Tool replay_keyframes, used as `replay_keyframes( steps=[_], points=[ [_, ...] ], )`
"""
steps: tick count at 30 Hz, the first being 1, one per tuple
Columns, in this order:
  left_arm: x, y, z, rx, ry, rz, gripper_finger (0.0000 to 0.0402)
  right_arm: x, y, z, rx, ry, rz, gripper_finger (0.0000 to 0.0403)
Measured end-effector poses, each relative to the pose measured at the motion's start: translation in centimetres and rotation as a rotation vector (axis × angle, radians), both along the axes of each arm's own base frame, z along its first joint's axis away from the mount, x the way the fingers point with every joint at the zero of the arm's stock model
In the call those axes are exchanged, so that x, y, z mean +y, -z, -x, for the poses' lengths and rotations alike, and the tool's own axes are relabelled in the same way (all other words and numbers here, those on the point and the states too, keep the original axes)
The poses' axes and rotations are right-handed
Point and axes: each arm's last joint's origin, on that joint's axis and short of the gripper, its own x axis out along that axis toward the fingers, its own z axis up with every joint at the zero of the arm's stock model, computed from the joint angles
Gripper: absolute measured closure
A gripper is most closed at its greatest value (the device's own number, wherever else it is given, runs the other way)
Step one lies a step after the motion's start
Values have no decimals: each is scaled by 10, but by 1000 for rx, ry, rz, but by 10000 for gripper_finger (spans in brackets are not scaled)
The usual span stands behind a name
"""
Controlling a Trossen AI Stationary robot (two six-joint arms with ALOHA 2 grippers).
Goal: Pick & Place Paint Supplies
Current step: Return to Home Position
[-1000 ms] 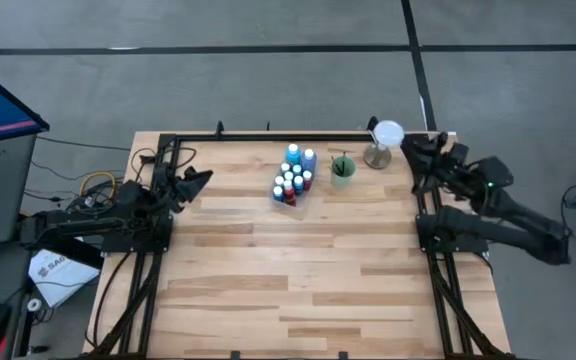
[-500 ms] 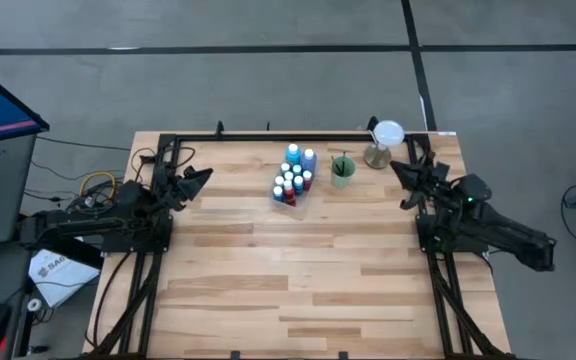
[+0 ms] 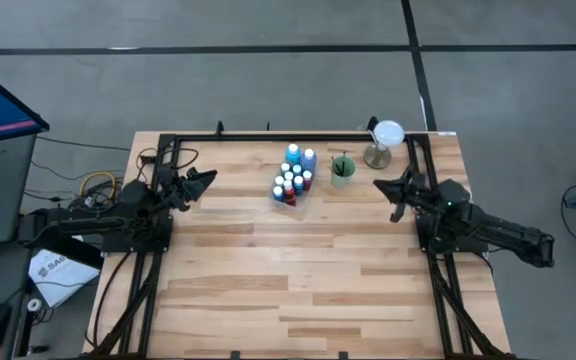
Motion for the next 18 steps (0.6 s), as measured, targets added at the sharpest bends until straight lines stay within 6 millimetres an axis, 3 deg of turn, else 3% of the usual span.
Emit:
replay_keyframes(
  steps=[9,14,18],
  points=[
    [-3,-8,5,-75,40,-45,260,0,5,-1,38,0,-41,398],
    [-6,-16,14,-126,32,-167,331,0,5,-1,37,0,-41,397],
    [-11,-20,19,-176,132,-214,393,0,5,-1,38,0,-41,397]
  ],
)
